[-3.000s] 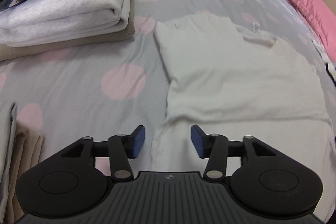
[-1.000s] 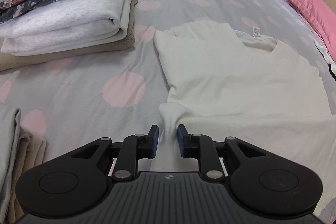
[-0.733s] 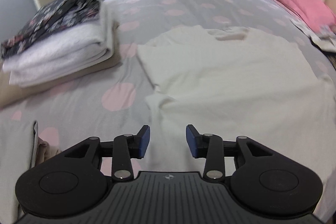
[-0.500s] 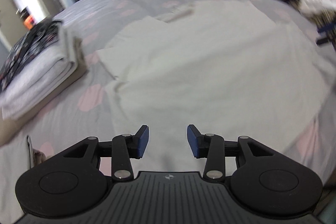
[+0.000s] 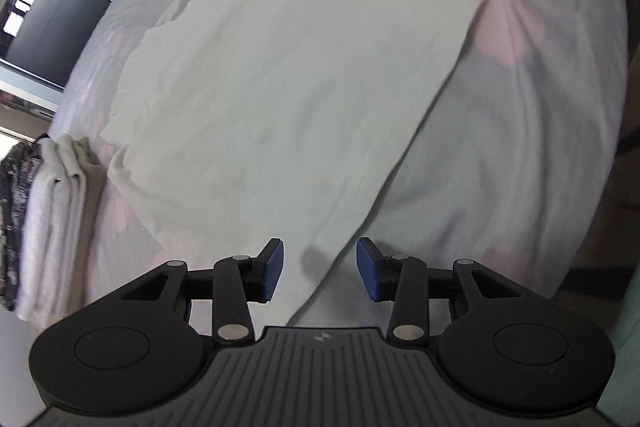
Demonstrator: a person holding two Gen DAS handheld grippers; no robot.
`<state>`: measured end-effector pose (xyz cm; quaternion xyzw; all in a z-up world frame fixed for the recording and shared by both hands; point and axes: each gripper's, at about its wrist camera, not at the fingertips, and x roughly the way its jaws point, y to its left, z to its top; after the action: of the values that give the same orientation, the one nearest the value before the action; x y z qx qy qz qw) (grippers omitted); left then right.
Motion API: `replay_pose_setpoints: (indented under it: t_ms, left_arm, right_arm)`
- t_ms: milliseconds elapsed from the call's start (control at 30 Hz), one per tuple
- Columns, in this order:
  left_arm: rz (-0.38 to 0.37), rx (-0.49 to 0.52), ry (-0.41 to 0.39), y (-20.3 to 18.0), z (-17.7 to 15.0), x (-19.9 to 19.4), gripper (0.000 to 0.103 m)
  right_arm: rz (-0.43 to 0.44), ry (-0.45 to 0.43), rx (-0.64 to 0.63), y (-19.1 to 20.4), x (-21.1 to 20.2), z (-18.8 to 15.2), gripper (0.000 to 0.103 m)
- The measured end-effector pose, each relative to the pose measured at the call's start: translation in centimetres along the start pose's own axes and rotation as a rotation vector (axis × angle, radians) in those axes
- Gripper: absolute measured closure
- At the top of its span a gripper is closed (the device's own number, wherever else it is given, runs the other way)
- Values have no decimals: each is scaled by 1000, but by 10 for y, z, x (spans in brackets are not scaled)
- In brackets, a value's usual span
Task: Fold clothes
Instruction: 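Move both grippers along the shirt side and grasp it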
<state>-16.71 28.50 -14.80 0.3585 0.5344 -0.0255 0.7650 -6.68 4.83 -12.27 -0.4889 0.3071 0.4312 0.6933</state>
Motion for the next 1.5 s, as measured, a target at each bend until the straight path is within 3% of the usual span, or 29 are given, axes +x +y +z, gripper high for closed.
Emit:
replay_pose_setpoints:
  t_ms: [167,233,467,600,700,767,900,1000,1033,1067,1133,1200,1367,1500]
  left_arm:
    - [96,63,46,-14,-11,12,58]
    - [143,74,50,-16,-12,14,48]
    - [270,154,44,-23,-11,25,47]
    - [354,198,51,-27,-10,34,47]
    - [384,249,59,-34,-11,37,49]
    - [403,282,65,-38,-12,39,56]
    - [423,305,81,-40,-16,43,57]
    - [433,324,93,-42,-17,49,61]
    - [431,328,97,-41,-16,50,70]
    - [414,316,99,-40,-15,50,74]
    - [384,254,88,-32,-13,45,94]
    - [355,165,66,-21,-11,36,99]
    - [296,-181,-55,27,-5,-8,102]
    - [326,-344,-173,65,-4,-54,102]
  right_arm:
    - [-132,57,-156,20,13,-18,57]
    - [-167,80,-141,14,16,-23,57]
    - [-295,142,-213,11,36,-33,59]
    - [-346,129,-324,22,42,-38,61]
    - [-379,113,-394,29,45,-42,62]
    - [-389,108,-399,27,47,-43,62]
    - [-391,107,-392,22,47,-42,65]
    - [-402,106,-421,23,51,-43,81]
    - [-408,108,-433,24,54,-43,85]
    - [-413,109,-442,24,56,-43,90]
    - [-419,105,-435,22,55,-42,94]
    - [-425,85,-393,16,48,-37,97]
    - [-494,0,-233,-12,21,-19,98]
    - [-566,-81,-121,-40,-10,-3,98]
